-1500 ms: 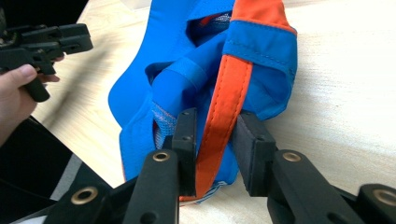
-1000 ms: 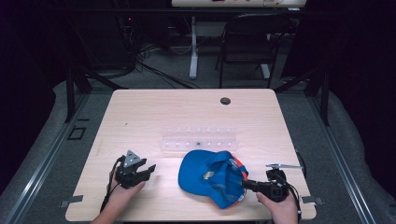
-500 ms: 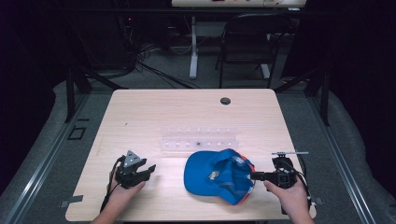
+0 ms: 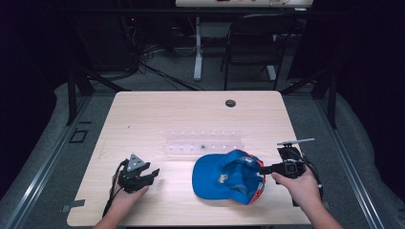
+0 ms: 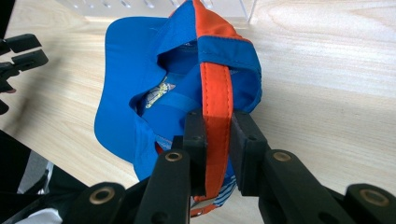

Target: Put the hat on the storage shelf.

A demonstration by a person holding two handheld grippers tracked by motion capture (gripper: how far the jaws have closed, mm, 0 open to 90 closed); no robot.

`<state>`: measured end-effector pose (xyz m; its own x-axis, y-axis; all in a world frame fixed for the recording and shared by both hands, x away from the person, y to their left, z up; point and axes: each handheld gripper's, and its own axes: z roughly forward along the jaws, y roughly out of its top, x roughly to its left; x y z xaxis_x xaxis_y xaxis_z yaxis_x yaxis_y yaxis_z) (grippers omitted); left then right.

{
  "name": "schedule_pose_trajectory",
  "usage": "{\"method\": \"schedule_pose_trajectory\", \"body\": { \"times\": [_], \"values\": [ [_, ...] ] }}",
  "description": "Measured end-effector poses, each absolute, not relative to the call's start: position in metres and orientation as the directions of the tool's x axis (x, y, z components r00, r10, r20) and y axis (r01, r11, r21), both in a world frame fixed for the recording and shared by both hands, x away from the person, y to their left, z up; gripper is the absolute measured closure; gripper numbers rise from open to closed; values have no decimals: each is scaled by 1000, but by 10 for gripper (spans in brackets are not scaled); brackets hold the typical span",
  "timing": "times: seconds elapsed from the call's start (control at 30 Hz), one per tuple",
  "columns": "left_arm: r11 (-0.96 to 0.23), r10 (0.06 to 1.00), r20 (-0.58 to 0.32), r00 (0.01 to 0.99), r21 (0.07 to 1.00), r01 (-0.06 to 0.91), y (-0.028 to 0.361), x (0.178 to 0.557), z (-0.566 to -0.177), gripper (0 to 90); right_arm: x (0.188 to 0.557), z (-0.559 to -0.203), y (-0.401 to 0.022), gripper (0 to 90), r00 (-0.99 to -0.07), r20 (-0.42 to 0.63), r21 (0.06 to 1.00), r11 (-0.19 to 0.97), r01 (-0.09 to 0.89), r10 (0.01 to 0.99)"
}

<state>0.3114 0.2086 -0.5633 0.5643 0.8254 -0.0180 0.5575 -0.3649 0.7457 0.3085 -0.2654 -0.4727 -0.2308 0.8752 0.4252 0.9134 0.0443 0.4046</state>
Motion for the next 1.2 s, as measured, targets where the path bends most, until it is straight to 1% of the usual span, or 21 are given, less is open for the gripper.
{"method": "schedule_pose_trajectory", "body": {
  "times": [0.1,0.33,0.63,0.97,1.2],
  "values": [
    [-365,825,-17,565,747,555,208,311,-564,523,314,-466,-263,783,-221,411,387,50,921,884],
    [-370,823,-14,568,745,555,208,311,-564,523,328,-450,-259,785,-234,335,357,107,928,913],
    [-373,821,-13,571,744,554,207,311,-564,523,339,-428,-252,783,-228,299,319,128,939,927],
    [-374,821,-13,571,743,555,207,311,-564,523,346,-415,-241,783,-228,252,286,152,946,941],
    [-373,820,-16,572,743,556,207,311,-564,523,345,-402,-230,784,-247,222,288,179,941,943]
  ]
}}
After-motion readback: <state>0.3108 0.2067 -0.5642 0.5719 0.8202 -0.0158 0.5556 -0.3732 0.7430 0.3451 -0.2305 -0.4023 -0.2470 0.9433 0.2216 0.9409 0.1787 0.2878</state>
